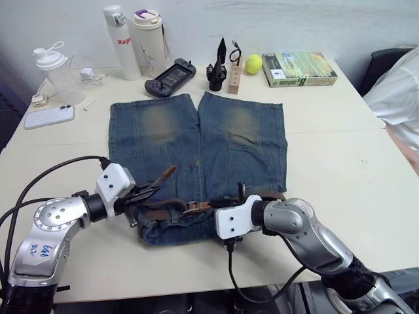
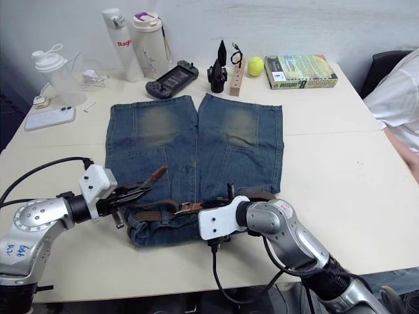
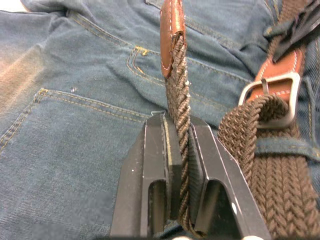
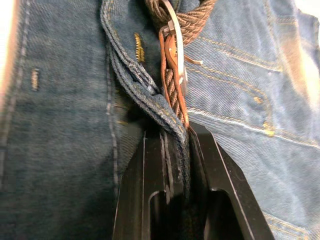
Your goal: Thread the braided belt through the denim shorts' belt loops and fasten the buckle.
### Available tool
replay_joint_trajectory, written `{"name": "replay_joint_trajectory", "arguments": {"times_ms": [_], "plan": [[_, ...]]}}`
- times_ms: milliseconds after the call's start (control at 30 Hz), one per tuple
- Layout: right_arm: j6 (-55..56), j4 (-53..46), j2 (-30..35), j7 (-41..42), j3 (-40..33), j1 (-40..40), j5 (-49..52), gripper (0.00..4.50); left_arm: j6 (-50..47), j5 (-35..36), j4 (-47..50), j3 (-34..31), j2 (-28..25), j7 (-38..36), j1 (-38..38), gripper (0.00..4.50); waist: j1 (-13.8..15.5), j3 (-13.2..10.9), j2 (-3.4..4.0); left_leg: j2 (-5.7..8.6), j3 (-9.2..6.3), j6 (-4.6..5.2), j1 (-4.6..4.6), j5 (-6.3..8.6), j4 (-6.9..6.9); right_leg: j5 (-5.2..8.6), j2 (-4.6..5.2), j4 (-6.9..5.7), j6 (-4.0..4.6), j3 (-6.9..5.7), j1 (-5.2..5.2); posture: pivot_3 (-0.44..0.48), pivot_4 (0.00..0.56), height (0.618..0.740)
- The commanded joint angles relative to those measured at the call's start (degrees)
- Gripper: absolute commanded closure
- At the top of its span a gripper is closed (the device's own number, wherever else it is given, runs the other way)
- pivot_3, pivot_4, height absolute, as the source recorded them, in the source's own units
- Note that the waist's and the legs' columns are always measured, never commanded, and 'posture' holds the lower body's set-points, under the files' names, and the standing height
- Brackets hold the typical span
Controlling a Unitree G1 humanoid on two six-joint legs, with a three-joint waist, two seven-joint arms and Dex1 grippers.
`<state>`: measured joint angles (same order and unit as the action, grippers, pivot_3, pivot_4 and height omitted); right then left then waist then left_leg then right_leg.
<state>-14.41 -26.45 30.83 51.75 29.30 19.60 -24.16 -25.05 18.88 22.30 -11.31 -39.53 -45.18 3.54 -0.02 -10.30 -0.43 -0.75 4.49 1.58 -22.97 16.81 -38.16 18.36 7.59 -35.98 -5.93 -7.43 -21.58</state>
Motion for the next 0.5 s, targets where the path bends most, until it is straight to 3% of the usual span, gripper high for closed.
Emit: {"name": "replay_joint_trajectory", "arguments": {"times_ms": [33,233,333,500], "plan": [[-2.17,-2.5,0.26,2.32,-0.52,-0.62,1.85,3.73,0.2,1.15,1.97,-0.09,0.79,1.43,1.1,4.16,-0.02,0.0,0.0,0.0,-0.01,0.0,0.0,0.0,0.0,0.0,0.0,0.0,0.0,0.0,0.0,0.0,0.15,0.72],[-7.46,-6.95,1.56,5.07,-3.75,-2.36,6.07,1.17,1.0,1.12,2.19,0.67,0.81,1.15,0.69,4.16,-0.04,0.0,0.0,0.0,-0.01,0.0,-0.01,0.0,0.01,0.0,0.0,0.01,0.0,-0.01,0.0,0.0,0.15,0.72],[-15.08,-11.27,2.44,8.49,-9.11,-3.83,13.04,1.17,0.67,2.14,2.79,-0.3,0.41,0.62,0.22,4.16,0.1,0.0,0.0,0.01,-0.05,0.0,-0.03,0.0,0.02,0.0,0.02,0.03,0.0,0.02,0.0,0.0,0.15,0.72],[-31.95,-15.44,-0.8,10.95,-19.11,0.6,28.86,1.17,0.48,4.16,4.1,-1.35,0.24,-0.06,-0.51,4.16,-0.07,0.0,0.0,-0.03,-0.12,0.0,-0.04,0.0,0.0,-0.02,0.19,0.03,0.03,0.13,0.02,0.0,0.15,0.72]]}}
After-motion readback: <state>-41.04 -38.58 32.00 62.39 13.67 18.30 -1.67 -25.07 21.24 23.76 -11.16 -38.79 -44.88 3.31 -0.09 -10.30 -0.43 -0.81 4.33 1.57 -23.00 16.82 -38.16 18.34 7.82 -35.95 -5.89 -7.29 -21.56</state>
